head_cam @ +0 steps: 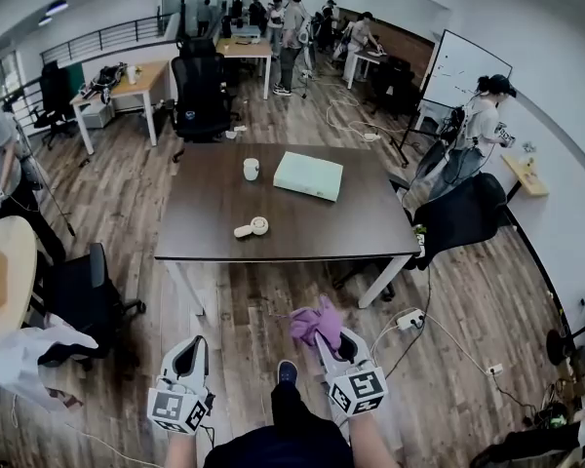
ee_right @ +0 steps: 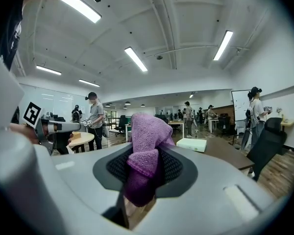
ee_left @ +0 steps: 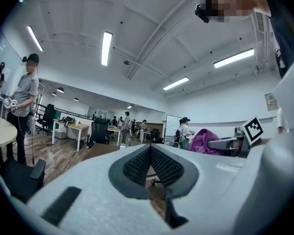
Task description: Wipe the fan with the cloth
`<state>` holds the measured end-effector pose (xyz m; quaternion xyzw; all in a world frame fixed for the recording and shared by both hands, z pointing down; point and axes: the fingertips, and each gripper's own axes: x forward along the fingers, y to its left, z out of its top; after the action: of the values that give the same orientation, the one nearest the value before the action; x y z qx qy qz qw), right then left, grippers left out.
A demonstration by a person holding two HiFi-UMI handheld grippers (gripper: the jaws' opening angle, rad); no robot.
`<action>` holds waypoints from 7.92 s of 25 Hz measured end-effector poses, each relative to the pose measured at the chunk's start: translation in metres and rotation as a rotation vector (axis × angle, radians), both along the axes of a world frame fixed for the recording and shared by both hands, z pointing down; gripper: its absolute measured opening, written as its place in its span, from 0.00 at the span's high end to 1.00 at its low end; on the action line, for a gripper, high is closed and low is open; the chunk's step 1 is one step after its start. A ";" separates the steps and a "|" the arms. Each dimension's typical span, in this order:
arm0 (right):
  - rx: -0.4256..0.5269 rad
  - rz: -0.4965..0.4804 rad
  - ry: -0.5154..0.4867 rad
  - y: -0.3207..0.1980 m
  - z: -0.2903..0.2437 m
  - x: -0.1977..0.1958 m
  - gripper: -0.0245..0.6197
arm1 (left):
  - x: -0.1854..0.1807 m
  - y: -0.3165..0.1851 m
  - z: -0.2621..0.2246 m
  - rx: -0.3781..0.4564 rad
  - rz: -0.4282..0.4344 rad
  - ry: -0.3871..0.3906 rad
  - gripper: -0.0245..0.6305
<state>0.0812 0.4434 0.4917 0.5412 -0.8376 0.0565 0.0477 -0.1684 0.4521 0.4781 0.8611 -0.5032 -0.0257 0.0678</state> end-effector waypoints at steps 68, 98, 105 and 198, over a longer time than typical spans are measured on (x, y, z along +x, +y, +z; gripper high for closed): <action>-0.094 -0.037 0.079 -0.500 0.045 -0.013 0.77 | 0.033 -0.526 0.097 -0.123 0.189 -0.319 0.98; -0.243 -0.098 0.136 -0.524 0.104 -0.005 0.77 | 0.087 -0.553 0.375 -0.607 0.679 -0.748 0.54; -0.264 -0.096 0.137 -0.522 0.111 -0.001 0.77 | 0.088 -0.557 0.387 -0.626 0.691 -0.744 0.60; -0.709 -0.576 0.487 -0.525 0.330 -0.156 0.79 | 0.109 -0.518 0.402 -0.619 0.762 -0.727 0.69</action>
<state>-0.0752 -0.0819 0.8219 0.2365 -0.8467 0.1937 0.4354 -0.0598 -0.0664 0.8798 0.8744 -0.1348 0.4434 0.1434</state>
